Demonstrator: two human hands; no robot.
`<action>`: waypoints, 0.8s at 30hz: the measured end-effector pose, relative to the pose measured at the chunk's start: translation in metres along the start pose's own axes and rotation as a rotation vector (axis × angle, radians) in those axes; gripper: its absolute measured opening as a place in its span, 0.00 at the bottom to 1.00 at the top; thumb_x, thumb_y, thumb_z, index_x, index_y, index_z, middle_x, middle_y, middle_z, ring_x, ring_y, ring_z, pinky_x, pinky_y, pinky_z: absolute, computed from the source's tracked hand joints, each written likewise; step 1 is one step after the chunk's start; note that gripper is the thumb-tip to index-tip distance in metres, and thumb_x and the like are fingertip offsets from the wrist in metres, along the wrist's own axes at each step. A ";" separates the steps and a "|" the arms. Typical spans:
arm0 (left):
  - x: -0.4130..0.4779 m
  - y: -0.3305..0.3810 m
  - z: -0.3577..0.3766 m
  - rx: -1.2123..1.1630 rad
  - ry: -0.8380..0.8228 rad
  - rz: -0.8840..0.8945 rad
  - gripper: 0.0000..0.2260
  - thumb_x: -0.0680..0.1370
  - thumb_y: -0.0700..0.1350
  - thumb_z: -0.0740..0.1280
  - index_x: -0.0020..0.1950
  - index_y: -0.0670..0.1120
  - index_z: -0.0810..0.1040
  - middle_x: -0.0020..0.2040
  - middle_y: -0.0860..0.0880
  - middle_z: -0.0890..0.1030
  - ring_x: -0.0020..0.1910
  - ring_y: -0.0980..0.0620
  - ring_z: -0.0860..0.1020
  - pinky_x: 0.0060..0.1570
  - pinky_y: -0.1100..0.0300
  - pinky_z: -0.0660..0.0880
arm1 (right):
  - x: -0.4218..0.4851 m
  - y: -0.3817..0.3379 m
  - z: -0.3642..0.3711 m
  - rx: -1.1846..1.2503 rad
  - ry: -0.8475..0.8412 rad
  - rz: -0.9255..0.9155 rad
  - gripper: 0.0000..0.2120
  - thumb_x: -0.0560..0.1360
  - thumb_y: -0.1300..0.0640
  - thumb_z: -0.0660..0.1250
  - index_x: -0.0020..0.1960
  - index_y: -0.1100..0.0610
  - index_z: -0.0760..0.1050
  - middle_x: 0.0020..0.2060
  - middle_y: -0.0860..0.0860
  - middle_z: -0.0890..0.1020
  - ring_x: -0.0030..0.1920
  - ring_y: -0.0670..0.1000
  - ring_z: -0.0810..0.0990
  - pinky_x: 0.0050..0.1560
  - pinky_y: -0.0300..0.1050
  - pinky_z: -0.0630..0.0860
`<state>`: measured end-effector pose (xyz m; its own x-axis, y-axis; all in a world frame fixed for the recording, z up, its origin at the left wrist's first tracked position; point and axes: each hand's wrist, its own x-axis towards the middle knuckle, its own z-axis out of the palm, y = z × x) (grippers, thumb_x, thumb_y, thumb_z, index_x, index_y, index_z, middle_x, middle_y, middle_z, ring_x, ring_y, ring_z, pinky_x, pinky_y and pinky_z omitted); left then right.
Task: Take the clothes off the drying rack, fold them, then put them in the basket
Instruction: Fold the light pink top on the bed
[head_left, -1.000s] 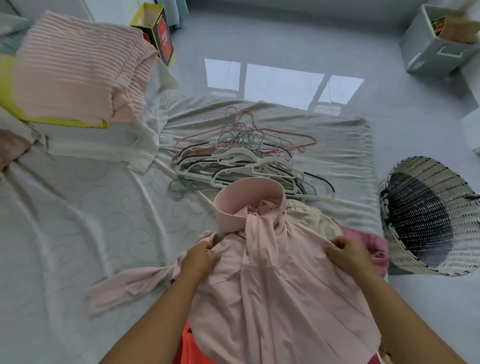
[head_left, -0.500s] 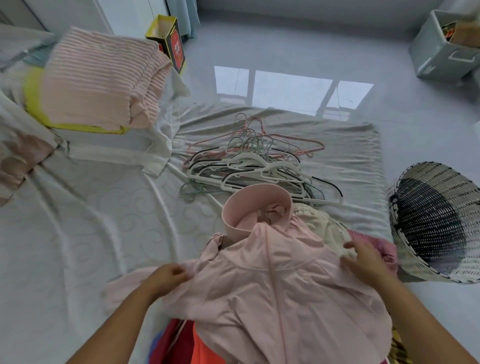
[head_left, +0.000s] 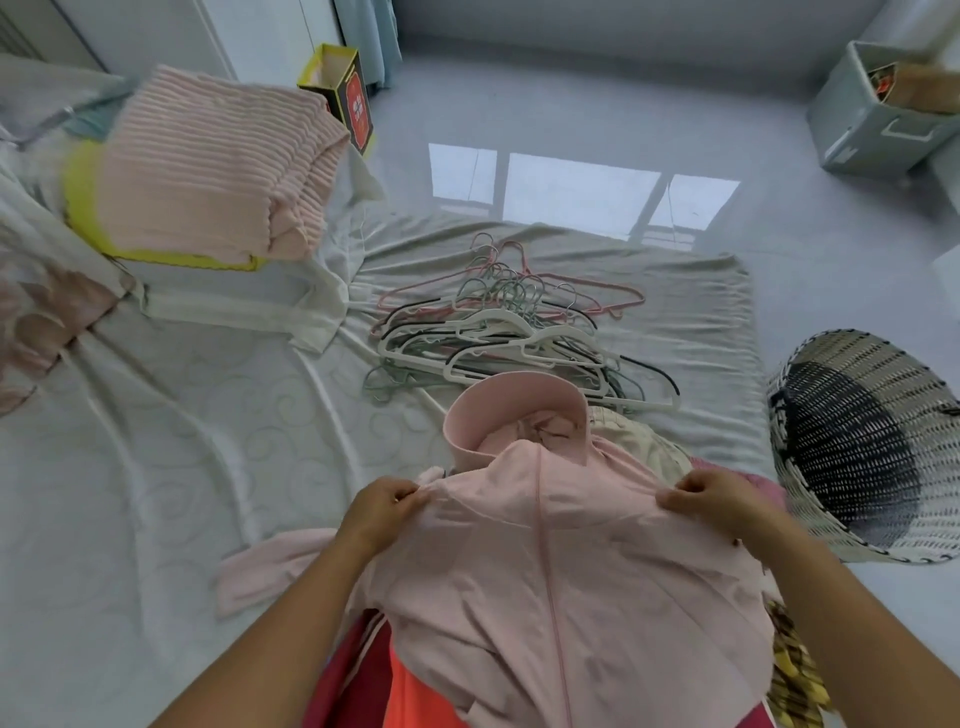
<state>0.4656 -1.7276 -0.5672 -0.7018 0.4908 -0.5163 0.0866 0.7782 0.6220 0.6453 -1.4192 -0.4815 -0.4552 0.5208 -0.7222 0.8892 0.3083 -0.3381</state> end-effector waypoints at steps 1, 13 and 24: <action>-0.006 0.004 -0.011 -0.082 0.036 0.024 0.16 0.77 0.49 0.64 0.36 0.39 0.75 0.32 0.48 0.71 0.33 0.53 0.68 0.35 0.59 0.62 | -0.005 -0.003 -0.007 0.026 -0.033 0.000 0.11 0.73 0.52 0.70 0.46 0.62 0.78 0.38 0.54 0.78 0.36 0.50 0.74 0.33 0.40 0.67; -0.097 0.029 -0.147 -0.286 -0.325 -0.007 0.13 0.67 0.51 0.72 0.46 0.46 0.76 0.42 0.49 0.78 0.40 0.53 0.72 0.38 0.63 0.67 | -0.089 -0.099 -0.052 0.198 0.029 -0.406 0.07 0.72 0.59 0.71 0.39 0.57 0.74 0.36 0.54 0.77 0.38 0.52 0.73 0.39 0.45 0.69; -0.198 -0.031 -0.306 -0.069 -0.136 -0.003 0.17 0.62 0.58 0.76 0.35 0.45 0.79 0.32 0.49 0.71 0.34 0.52 0.68 0.34 0.60 0.61 | -0.233 -0.243 -0.012 0.315 0.075 -0.705 0.06 0.72 0.63 0.71 0.40 0.59 0.73 0.34 0.53 0.76 0.35 0.49 0.73 0.34 0.39 0.67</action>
<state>0.3856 -1.9691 -0.3041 -0.5993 0.5408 -0.5903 0.0328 0.7533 0.6569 0.5346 -1.6063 -0.2239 -0.9105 0.3415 -0.2333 0.3541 0.3520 -0.8664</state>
